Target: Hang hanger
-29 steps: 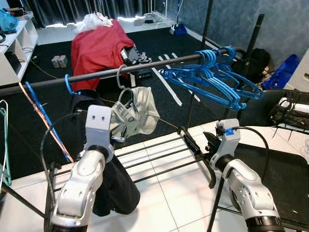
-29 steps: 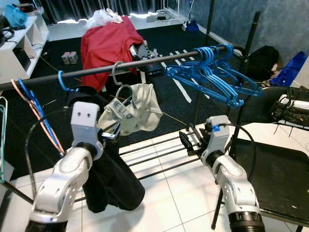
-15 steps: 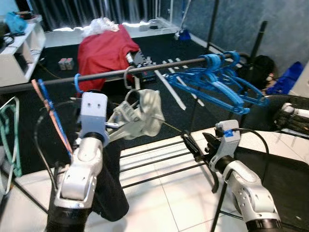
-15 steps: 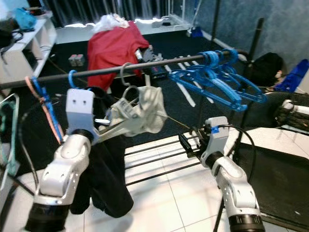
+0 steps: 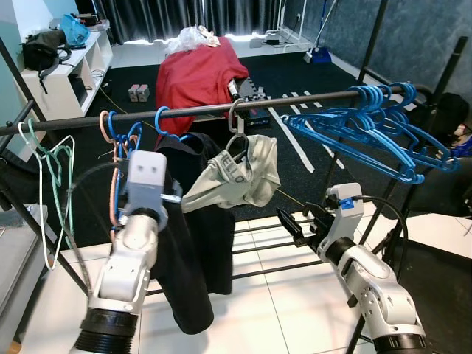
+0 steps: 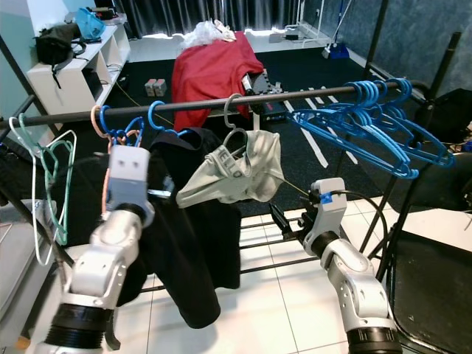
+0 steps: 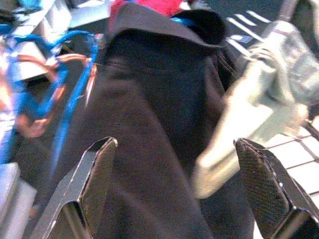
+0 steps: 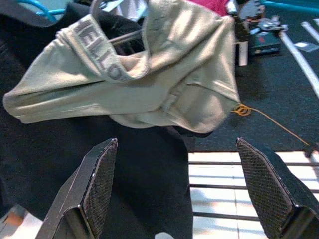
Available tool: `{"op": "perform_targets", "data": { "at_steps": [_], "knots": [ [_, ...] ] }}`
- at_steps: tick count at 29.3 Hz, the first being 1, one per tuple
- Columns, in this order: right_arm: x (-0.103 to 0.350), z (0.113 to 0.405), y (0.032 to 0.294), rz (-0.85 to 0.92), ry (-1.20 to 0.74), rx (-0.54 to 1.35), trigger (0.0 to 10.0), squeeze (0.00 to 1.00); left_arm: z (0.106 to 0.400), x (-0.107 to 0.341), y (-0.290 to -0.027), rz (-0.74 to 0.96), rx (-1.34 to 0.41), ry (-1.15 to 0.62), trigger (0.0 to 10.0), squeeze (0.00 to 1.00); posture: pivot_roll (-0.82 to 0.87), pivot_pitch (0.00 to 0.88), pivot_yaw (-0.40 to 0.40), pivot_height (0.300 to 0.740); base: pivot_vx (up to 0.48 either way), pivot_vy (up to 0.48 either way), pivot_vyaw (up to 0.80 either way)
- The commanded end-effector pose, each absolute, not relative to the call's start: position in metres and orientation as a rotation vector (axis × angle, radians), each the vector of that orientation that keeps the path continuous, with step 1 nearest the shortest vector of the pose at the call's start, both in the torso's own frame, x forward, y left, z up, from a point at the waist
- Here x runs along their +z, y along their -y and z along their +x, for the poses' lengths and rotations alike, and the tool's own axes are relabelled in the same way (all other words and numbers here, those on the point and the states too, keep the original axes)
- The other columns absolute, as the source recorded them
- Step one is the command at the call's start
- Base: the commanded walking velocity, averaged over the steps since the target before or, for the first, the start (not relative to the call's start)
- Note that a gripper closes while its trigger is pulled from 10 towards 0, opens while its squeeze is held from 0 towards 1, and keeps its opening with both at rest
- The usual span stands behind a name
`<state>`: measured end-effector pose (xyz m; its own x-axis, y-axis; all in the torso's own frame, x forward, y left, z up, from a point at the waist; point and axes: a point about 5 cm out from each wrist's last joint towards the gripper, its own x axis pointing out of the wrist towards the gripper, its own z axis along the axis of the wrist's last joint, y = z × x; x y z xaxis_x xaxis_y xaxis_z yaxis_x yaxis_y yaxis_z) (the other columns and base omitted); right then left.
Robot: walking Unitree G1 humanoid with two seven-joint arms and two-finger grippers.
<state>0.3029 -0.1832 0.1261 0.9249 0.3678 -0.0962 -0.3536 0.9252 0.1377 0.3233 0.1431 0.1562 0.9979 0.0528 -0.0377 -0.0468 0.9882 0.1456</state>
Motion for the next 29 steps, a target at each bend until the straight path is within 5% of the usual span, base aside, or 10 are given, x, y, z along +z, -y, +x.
{"op": "perform_targets", "data": {
  "at_steps": [1, 15, 29],
  "knots": [
    [0.127, 0.301, 0.183, 0.134, -0.12, 0.368, 10.0, 0.0, 0.324, 0.148, -0.139, 0.157, 0.015, -0.06, 10.0, 0.0, -0.09, 0.016, 0.022, 0.74, 0.0, 0.0, 0.0],
    [0.125, 0.299, 0.183, 0.139, -0.125, 0.365, 10.0, 0.0, 0.333, 0.17, -0.155, 0.182, 0.092, 0.065, 10.0, 0.0, -0.1, 0.017, 0.026, 0.74, 0.0, 0.0, 0.0],
    [0.126, 0.297, 0.184, 0.148, -0.123, 0.358, 10.0, 0.0, 0.356, 0.192, -0.202, 0.235, 0.209, 0.151, 10.0, 0.0, -0.1, 0.032, 0.036, 0.74, 0.0, 0.0, 0.0]
  ]
}}
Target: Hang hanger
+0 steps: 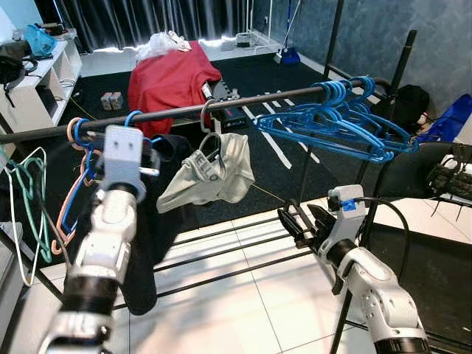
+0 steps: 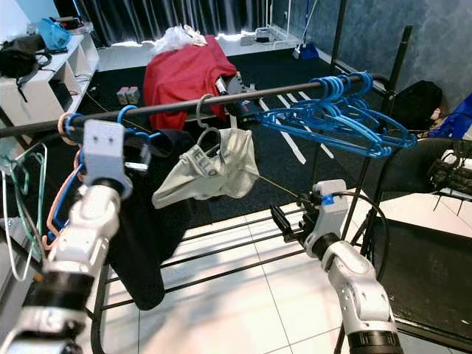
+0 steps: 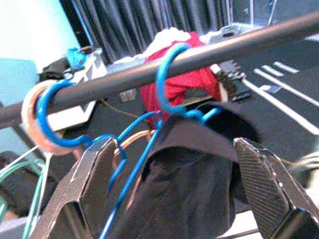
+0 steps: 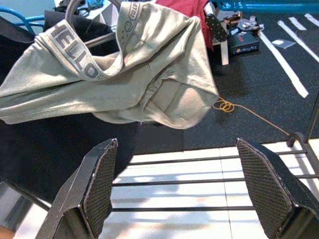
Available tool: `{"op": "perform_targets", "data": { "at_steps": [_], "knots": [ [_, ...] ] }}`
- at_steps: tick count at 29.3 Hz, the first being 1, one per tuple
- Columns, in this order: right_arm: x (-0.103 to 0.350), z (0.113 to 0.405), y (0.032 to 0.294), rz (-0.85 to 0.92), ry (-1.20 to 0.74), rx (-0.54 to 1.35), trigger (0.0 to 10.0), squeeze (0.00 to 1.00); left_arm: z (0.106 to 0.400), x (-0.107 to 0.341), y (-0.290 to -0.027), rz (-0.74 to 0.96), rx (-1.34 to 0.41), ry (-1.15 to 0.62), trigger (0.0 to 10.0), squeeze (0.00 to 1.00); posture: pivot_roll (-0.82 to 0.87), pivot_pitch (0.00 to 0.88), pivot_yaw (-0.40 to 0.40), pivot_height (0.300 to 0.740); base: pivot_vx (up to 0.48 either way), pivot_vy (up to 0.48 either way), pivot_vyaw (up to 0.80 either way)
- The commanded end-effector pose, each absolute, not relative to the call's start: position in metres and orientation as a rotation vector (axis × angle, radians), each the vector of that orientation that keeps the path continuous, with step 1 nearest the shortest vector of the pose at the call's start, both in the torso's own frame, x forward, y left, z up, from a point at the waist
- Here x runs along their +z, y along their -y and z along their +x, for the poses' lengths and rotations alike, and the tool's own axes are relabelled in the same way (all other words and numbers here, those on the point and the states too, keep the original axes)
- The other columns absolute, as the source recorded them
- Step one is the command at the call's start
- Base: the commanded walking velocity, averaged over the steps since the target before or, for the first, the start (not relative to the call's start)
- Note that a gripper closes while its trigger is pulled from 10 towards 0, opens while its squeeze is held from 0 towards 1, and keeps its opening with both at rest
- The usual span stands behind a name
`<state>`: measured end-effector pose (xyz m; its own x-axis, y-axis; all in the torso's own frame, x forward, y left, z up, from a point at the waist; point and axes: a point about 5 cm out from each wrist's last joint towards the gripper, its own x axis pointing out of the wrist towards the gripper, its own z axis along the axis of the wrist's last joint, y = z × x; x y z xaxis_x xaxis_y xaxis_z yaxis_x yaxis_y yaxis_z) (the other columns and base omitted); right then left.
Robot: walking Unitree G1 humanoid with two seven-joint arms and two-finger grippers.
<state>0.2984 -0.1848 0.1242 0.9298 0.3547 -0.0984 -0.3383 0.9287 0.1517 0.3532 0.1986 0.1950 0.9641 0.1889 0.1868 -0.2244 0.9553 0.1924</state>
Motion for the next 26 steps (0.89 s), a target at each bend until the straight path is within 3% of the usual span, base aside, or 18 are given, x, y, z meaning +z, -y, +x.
{"op": "perform_targets", "data": {
  "at_steps": [1, 26],
  "knots": [
    [0.126, 0.297, 0.184, 0.149, -0.122, 0.356, 10.0, 0.0, 0.358, 0.192, -0.203, 0.239, 0.211, 0.149, 10.0, 0.0, -0.11, 0.035, 0.038, 0.74, 0.0, 0.0, 0.0],
    [0.13, 0.295, 0.183, 0.149, -0.119, 0.341, 10.0, 0.0, 0.376, 0.164, -0.225, 0.207, 0.232, -0.011, 10.0, 0.0, -0.12, 0.041, 0.04, 0.74, 0.0, 0.0, 0.0]
  ]
}}
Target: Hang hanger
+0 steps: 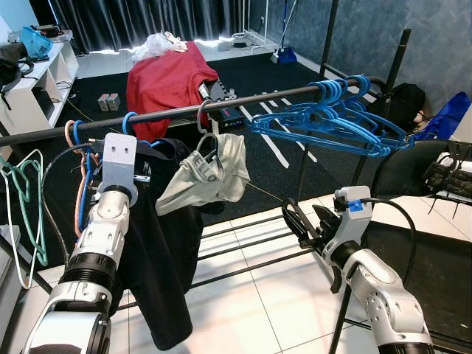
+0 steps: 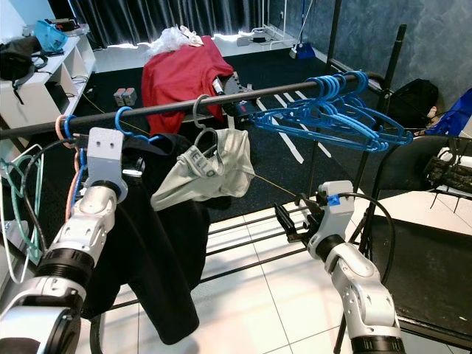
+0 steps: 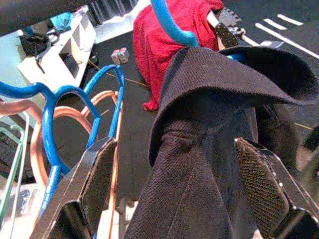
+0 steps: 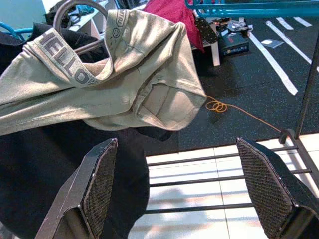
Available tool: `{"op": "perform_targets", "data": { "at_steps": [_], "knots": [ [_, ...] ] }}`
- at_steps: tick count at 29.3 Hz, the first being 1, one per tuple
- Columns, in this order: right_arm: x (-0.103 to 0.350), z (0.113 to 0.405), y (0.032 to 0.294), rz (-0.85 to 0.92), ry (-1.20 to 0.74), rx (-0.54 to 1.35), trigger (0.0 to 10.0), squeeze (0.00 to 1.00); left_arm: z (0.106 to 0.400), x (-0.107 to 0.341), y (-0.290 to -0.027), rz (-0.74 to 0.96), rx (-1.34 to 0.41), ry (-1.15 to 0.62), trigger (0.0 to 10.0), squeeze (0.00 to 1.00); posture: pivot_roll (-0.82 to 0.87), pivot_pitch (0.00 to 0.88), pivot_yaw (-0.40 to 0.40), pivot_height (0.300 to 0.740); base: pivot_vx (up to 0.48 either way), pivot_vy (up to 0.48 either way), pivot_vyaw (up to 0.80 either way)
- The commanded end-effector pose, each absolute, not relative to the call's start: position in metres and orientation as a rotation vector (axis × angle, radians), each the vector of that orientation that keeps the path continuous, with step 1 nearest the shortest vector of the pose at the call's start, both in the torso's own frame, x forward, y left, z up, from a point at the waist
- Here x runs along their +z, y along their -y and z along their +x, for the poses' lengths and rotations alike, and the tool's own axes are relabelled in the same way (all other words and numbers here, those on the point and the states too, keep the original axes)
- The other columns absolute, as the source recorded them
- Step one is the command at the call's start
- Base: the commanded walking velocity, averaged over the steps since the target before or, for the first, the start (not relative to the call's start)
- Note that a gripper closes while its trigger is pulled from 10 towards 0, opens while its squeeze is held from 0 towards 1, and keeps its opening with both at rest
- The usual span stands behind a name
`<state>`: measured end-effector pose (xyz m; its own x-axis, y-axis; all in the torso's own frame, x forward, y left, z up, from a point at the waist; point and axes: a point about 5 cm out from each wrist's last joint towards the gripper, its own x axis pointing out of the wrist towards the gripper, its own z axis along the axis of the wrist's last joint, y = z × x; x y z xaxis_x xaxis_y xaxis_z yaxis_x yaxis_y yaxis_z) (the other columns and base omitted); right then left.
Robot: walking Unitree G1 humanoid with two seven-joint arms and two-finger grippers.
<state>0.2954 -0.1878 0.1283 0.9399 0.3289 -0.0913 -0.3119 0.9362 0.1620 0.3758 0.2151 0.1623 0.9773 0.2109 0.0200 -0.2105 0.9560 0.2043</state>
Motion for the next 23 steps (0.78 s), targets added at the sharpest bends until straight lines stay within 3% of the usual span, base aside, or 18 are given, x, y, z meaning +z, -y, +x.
{"op": "perform_targets", "data": {
  "at_steps": [1, 8, 9, 10, 11, 12, 13, 14, 23],
  "knots": [
    [0.13, 0.295, 0.183, 0.149, -0.119, 0.341, 10.0, 0.0, 0.376, 0.164, -0.225, 0.207, 0.232, -0.011, 10.0, 0.0, -0.12, 0.041, 0.04, 0.74, 0.0, 0.0, 0.0],
    [0.13, 0.296, 0.183, 0.151, -0.118, 0.338, 10.0, 0.0, 0.375, 0.144, -0.227, 0.214, 0.213, -0.156, 10.0, 0.0, -0.12, 0.037, 0.041, 0.74, 0.0, 0.0, 0.0],
    [0.13, 0.296, 0.183, 0.152, -0.117, 0.336, 10.0, 0.0, 0.375, 0.14, -0.226, 0.217, 0.197, -0.186, 8.6, 0.0, -0.12, 0.036, 0.043, 0.74, 0.0, 0.0, 0.0],
    [0.13, 0.296, 0.183, 0.154, -0.117, 0.335, 10.0, 0.0, 0.375, 0.136, -0.224, 0.225, 0.18, -0.208, 6.4, 0.0, -0.12, 0.036, 0.043, 0.74, 0.0, 0.0, 0.0],
    [0.13, 0.296, 0.183, 0.154, -0.117, 0.335, 10.0, 0.0, 0.375, 0.136, -0.224, 0.225, 0.18, -0.208, 6.4, 0.0, -0.12, 0.036, 0.043, 0.74, 0.0, 0.0, 0.0],
    [0.13, 0.296, 0.183, 0.155, -0.116, 0.333, 10.0, 0.0, 0.375, 0.134, -0.223, 0.227, 0.166, -0.221, 3.7, 0.0, -0.12, 0.036, 0.045, 0.74, 0.0, 0.0, 0.0],
    [0.13, 0.296, 0.183, 0.155, -0.116, 0.333, 10.0, 0.0, 0.375, 0.134, -0.223, 0.227, 0.166, -0.221, 3.7, 0.0, -0.12, 0.036, 0.045, 0.74, 0.0, 0.0, 0.0],
    [0.13, 0.296, 0.183, 0.157, -0.116, 0.331, 10.0, 0.0, 0.375, 0.132, -0.222, 0.23, 0.16, -0.228, 0.0, 0.0, -0.12, 0.036, 0.045, 0.74, 0.0, 0.0, 0.0],
    [0.13, 0.297, 0.183, 0.159, -0.116, 0.329, 10.0, 0.0, 0.375, 0.13, -0.222, 0.224, 0.147, -0.237, 0.0, 0.0, -0.12, 0.031, 0.047, 0.74, 0.0, 0.0, 0.0]
  ]
}}
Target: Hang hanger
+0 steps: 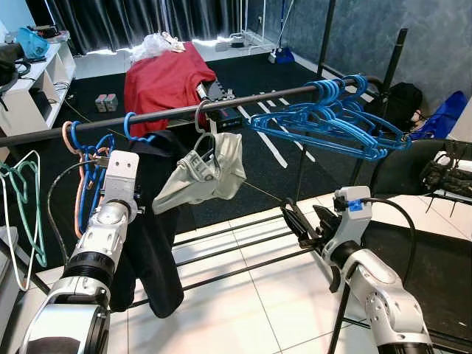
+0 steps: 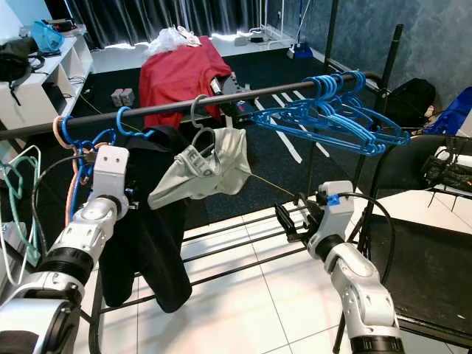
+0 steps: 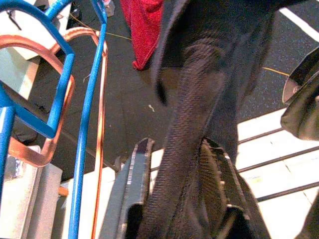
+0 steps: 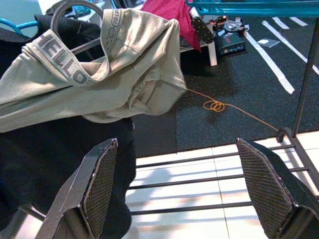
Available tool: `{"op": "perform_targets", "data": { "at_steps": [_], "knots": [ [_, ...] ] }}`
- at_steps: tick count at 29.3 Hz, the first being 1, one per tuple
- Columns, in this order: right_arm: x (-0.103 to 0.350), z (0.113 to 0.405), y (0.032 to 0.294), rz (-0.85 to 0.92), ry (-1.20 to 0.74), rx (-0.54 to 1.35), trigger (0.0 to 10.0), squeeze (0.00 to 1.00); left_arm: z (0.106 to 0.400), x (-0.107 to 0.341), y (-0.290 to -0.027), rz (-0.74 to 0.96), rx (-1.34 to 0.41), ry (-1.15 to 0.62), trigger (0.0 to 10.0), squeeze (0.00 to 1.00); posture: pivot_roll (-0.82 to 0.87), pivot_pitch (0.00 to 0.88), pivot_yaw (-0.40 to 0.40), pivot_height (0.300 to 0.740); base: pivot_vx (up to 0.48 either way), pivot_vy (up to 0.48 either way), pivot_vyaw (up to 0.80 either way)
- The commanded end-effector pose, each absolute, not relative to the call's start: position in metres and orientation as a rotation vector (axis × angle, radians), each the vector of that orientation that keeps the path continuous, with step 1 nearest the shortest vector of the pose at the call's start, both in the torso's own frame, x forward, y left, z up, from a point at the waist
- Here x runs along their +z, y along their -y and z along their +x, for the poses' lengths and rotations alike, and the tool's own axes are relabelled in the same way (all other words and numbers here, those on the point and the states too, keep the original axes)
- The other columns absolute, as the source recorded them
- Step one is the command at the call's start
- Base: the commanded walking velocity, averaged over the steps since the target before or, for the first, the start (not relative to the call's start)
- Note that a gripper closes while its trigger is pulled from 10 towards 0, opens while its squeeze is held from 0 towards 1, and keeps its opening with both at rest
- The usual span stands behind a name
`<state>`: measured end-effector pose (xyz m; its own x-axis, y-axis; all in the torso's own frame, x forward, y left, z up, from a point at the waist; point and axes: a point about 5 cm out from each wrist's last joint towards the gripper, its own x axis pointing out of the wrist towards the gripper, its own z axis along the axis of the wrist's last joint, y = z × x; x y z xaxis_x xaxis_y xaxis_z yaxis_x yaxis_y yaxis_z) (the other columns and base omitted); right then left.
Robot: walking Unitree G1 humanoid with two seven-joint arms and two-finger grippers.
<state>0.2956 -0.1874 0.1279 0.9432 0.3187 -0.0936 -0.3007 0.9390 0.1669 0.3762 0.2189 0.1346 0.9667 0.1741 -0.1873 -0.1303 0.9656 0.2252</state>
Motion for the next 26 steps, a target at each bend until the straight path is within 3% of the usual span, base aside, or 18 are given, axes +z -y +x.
{"op": "perform_targets", "data": {
  "at_steps": [1, 14, 26],
  "knots": [
    [0.129, 0.297, 0.183, 0.158, -0.117, 0.329, 10.0, 0.0, 0.375, 0.13, -0.222, 0.224, 0.145, -0.238, 0.0, 0.0, -0.11, 0.027, 0.045, 0.74, 0.0, 0.0, 0.0],
    [0.127, 0.297, 0.183, 0.157, -0.124, 0.33, 10.0, 0.0, 0.373, 0.142, -0.223, 0.167, 0.162, -0.164, 0.0, 0.0, -0.11, 0.014, 0.043, 0.74, 0.0, 0.0, 0.0],
    [0.126, 0.297, 0.183, 0.157, -0.131, 0.334, 10.0, 0.0, 0.345, 0.163, -0.229, 0.076, 0.215, 0.015, 0.0, 0.0, -0.1, 0.016, 0.039, 0.74, 0.0, 0.0, 0.0]
  ]
}}
